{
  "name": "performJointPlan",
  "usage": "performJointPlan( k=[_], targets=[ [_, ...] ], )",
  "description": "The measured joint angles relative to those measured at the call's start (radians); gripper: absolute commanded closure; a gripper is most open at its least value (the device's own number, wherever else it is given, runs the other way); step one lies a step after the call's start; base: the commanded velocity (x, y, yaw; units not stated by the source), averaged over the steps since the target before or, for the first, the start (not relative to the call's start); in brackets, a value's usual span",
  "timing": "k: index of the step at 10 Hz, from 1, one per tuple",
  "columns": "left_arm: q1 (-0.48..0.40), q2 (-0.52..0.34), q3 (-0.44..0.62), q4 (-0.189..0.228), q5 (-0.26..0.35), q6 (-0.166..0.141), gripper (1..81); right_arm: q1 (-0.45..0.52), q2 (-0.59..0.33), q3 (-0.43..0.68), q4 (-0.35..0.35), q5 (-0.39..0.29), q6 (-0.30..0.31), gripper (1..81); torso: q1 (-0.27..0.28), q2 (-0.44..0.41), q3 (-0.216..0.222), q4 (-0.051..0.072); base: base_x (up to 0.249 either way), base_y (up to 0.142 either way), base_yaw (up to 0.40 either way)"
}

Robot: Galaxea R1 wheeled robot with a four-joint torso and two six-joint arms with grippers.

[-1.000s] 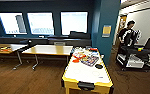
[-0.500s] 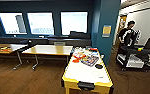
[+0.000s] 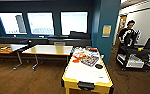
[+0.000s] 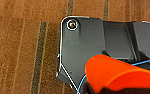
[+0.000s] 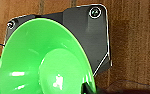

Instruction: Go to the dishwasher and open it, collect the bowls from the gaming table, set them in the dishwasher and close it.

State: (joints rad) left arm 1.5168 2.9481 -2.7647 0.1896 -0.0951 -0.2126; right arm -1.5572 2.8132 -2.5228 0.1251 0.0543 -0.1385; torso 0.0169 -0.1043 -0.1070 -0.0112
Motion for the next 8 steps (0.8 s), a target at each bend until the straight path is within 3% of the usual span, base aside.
performJointPlan(
  k=[1, 8],
  targets=[
    [0.000, 0.016, 0.001, 0.019, -0.012, 0.000, 81.1, 0.000, 0.000, 0.000, 0.000, 0.000, 0.000, 81.1, 0.000, 0.000, 0.000, 0.000, 0.000, 0.000, 0.000],
    [0.005, 0.002, 0.001, 0.021, -0.014, 0.000, 81.1, 0.000, 0.024, -0.018, 0.000, 0.001, 0.000, 81.1, 0.000, 0.000, 0.000, 0.000, 0.000, 0.000, 0.000]
  ],
)
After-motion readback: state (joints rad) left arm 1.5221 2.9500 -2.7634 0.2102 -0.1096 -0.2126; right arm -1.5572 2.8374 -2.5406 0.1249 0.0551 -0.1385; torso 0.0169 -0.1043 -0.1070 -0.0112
